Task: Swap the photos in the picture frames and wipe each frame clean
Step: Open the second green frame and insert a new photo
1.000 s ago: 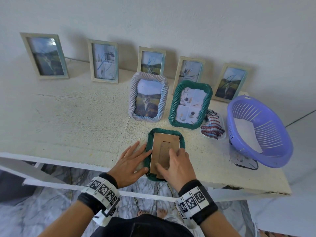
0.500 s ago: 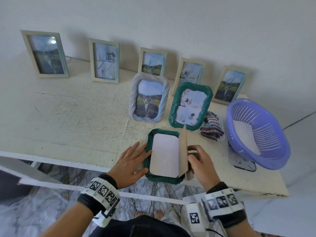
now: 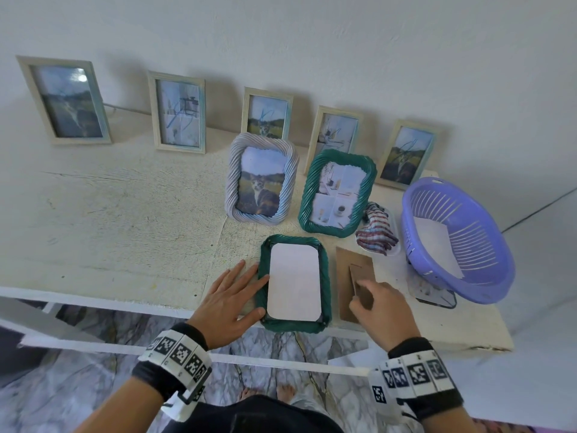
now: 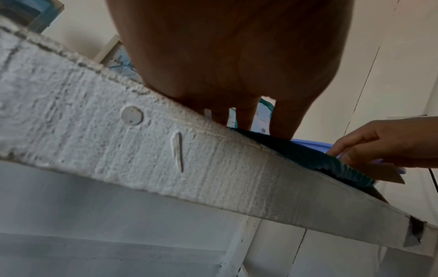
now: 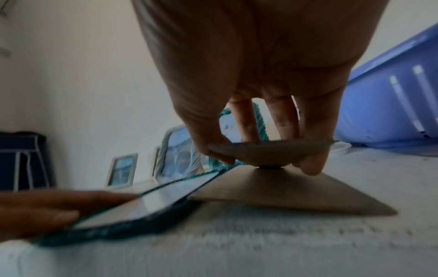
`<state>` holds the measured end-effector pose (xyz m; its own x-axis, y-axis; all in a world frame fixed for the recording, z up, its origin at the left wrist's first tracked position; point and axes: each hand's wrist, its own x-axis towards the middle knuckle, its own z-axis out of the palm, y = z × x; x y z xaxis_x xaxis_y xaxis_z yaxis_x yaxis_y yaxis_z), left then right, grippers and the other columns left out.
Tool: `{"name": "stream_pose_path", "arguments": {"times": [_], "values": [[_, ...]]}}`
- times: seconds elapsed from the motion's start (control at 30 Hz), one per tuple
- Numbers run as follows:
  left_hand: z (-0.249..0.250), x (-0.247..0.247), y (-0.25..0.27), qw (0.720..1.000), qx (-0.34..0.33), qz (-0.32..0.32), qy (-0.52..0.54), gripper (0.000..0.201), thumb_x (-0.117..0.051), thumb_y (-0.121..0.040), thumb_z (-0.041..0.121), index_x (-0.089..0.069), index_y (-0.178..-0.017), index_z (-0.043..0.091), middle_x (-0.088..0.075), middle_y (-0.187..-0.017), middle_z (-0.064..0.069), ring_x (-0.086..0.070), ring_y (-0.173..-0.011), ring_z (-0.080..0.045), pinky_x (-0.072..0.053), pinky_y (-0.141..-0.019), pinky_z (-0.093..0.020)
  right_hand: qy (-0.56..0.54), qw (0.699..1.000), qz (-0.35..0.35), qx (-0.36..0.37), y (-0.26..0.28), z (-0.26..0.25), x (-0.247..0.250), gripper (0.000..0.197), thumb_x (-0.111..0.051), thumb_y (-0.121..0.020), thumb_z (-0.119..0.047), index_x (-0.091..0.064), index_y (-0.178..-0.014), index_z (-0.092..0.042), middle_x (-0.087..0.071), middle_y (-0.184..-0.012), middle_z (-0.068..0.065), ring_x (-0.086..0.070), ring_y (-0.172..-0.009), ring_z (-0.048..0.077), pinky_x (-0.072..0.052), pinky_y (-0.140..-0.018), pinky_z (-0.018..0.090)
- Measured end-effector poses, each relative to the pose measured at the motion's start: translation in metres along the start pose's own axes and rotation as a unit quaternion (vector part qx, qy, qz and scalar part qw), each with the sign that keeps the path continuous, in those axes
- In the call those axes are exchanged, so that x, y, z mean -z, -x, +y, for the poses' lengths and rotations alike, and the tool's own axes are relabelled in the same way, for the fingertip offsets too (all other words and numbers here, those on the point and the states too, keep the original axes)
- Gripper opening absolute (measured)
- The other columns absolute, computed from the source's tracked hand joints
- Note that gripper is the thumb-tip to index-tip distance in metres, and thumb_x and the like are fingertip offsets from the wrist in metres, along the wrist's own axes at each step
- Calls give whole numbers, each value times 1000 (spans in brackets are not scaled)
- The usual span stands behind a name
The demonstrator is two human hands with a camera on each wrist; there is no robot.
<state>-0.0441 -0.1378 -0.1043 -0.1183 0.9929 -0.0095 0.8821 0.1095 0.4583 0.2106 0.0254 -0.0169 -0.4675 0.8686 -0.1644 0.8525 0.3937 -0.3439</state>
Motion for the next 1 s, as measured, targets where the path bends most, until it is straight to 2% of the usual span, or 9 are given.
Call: {"name": "stream_pose_path", "arguments": {"times": [0.13, 0.27, 0.33, 0.37, 0.47, 0.53, 0.67, 0.8, 1.0], "values": [[0, 0, 0, 1000, -1, 1, 5, 76, -7, -87, 76, -15, -152, 37, -1, -161, 9, 14, -147, -9, 11, -118, -26, 74, 997, -37, -12, 0, -4, -18, 43, -52, -90, -34, -49, -131, -22, -53, -124, 10, -44, -112, 29, -46, -88, 36], [0, -1, 0, 1000, -1, 6, 5, 75, -9, -88, 75, -17, -152, 36, -3, -161, 8, 12, -147, -10, 11, -117, -25, 138, 990, 14, -6, 5, -15, -23, 37, -56, -86, -36, -58, -119, -18, -52, -122, 14, -47, -104, 34, -46, -79, 39], [0, -1, 0, 1000, -2, 10, 7, 75, -11, -88, 74, -17, -152, 36, -4, -161, 8, 11, -148, -11, 11, -117, -25, 103, 990, 57, 73, 6, -24, -27, 33, -63, -82, -33, -64, -109, -14, -54, -119, 15, -52, -98, 35, -48, -75, 41], [1, -1, 0, 1000, -1, 12, 7, 74, -13, -89, 74, -17, -152, 36, -4, -161, 9, 10, -148, -11, 10, -117, -26, 82, 988, 50, 124, 6, -30, -29, 34, -63, -82, -34, -64, -110, -14, -54, -119, 12, -53, -100, 32, -48, -77, 40], [1, 0, 0, 1000, 1, 14, 6, 69, -24, -90, 67, -18, -151, 36, -4, -160, 10, 8, -148, -12, 8, -117, -27, 52, 970, -20, 235, 8, -47, -41, 42, -54, -86, -45, -60, -119, -19, -51, -122, 2, -47, -108, 24, -46, -88, 36], [1, -1, 0, 1000, 1, 19, 4, 68, -27, -90, 65, -20, -151, 36, -6, -160, 9, 6, -149, -14, 7, -118, -27, 62, 961, -52, 263, 7, -53, -46, 46, -53, -85, -49, -57, -122, -22, -50, -122, 0, -44, -107, 24, -43, -89, 35], [2, 0, 0, 1000, 5, 13, 6, 72, -20, -89, 72, -19, -151, 36, -6, -160, 9, 8, -148, -13, 7, -118, -28, 74, 959, -57, 269, 2, -55, -54, 45, -55, -84, -50, -58, -119, -23, -53, -115, -1, -46, -100, 24, -45, -85, 38], [1, -1, 0, 1000, 4, 15, 8, 73, -17, -89, 72, -20, -152, 35, -6, -160, 9, 8, -148, -12, 7, -118, -27, 80, 956, -28, 282, 4, -54, -58, 40, -46, -83, -48, -61, -112, -25, -58, -105, -3, -51, -94, 23, -50, -78, 38], [1, -2, 0, 999, 8, 22, 28, 77, -12, -87, 76, -21, -151, 35, -9, -160, 10, 8, -148, -10, 8, -117, -26, 70, 957, -6, 280, 9, -51, -60, 33, -46, -85, -44, -64, -105, -25, -63, -107, -4, -56, -98, 21, -53, -77, 37]]}}
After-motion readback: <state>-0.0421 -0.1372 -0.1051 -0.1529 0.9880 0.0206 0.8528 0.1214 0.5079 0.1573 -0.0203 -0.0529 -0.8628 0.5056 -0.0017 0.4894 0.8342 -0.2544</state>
